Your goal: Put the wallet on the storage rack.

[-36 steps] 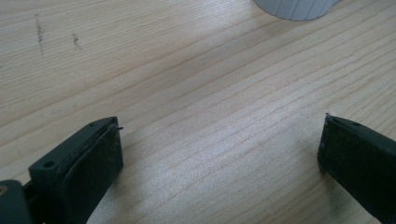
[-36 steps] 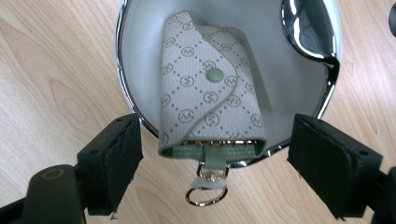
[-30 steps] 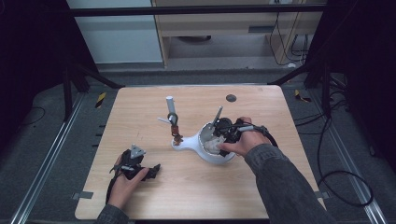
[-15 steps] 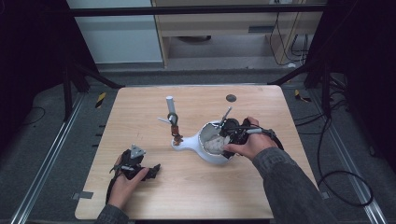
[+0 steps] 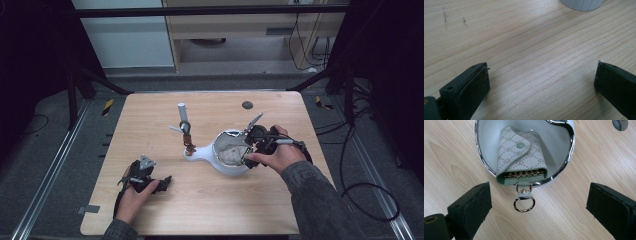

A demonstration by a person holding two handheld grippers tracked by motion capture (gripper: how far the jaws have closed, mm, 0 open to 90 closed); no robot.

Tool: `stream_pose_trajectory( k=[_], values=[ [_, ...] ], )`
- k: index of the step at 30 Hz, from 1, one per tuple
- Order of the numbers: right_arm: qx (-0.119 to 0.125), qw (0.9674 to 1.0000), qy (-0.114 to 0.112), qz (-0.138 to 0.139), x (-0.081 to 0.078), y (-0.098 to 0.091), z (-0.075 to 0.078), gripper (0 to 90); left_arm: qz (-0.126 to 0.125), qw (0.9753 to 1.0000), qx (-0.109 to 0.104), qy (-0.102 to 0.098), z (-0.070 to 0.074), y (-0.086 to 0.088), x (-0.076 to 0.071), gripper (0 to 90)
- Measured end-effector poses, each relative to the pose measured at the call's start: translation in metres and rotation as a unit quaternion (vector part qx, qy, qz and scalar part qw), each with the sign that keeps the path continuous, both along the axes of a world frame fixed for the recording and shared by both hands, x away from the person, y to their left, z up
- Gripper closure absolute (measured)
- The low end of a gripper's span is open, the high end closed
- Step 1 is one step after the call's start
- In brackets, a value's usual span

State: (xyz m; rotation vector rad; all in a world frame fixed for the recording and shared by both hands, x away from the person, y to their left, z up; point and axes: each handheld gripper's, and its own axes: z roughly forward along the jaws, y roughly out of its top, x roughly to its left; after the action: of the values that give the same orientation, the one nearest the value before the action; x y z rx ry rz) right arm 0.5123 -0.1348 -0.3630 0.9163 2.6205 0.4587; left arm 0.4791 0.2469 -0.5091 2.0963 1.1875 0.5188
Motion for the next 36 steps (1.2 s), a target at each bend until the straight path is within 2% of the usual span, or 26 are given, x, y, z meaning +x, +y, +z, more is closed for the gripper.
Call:
stream_pose_trajectory(
  k=[8,15,16,21,22,24,25,32,34,36],
  values=[
    [0.026,0.9992,-0.028,-0.008,-0.002,-0.015,0.004,5.5,-0.001,1.0,0.001,0.001,0.0,0.0,0.0,0.0],
    [0.052,0.9966,-0.057,-0.028,-0.004,-0.032,0.001,9.1,0.0,1.0,0.001,0.0,0.0,0.0,0.0,0.0],
    [0.068,0.9952,-0.063,-0.033,-0.004,-0.039,-0.002,9.2,-0.001,1.0,0.001,0.001,0.0,0.0,0.0,0.0],
    [0.076,0.9927,-0.079,-0.05,-0.005,-0.049,-0.007,9.0,-0.001,1.0,0.002,0.0,0.0,-0.001,0.0,0.0],
    [0.091,0.9903,-0.088,-0.057,-0.007,-0.053,-0.009,8.6,0.0,1.0,0.002,0.0,0.0,-0.001,0.0,0.0],
    [0.097,0.9893,-0.091,-0.06,-0.007,-0.056,-0.011,8.6,0.0,1.0,0.002,0.0,0.0,-0.001,0.0,0.0],
    [0.103,0.9877,-0.096,-0.069,-0.009,-0.06,-0.013,8.0,0.0,1.0,0.002,0.0,0.0,-0.001,0.0,0.0],
    [0.12,0.9839,-0.102,-0.084,-0.013,-0.071,-0.021,8.1,0.0,1.0,0.002,0.0,0.0,-0.002,0.0,0.0],
    [0.134,0.9808,-0.104,-0.096,-0.015,-0.077,-0.027,8.0,0.0,1.0,0.002,0.0,0.0,-0.002,0.0,0.0],
    [0.136,0.9798,-0.107,-0.1,-0.016,-0.079,-0.028,8.3,0.001,1.0,0.002,0.0,0.0,-0.002,0.0,0.0]
  ],
)
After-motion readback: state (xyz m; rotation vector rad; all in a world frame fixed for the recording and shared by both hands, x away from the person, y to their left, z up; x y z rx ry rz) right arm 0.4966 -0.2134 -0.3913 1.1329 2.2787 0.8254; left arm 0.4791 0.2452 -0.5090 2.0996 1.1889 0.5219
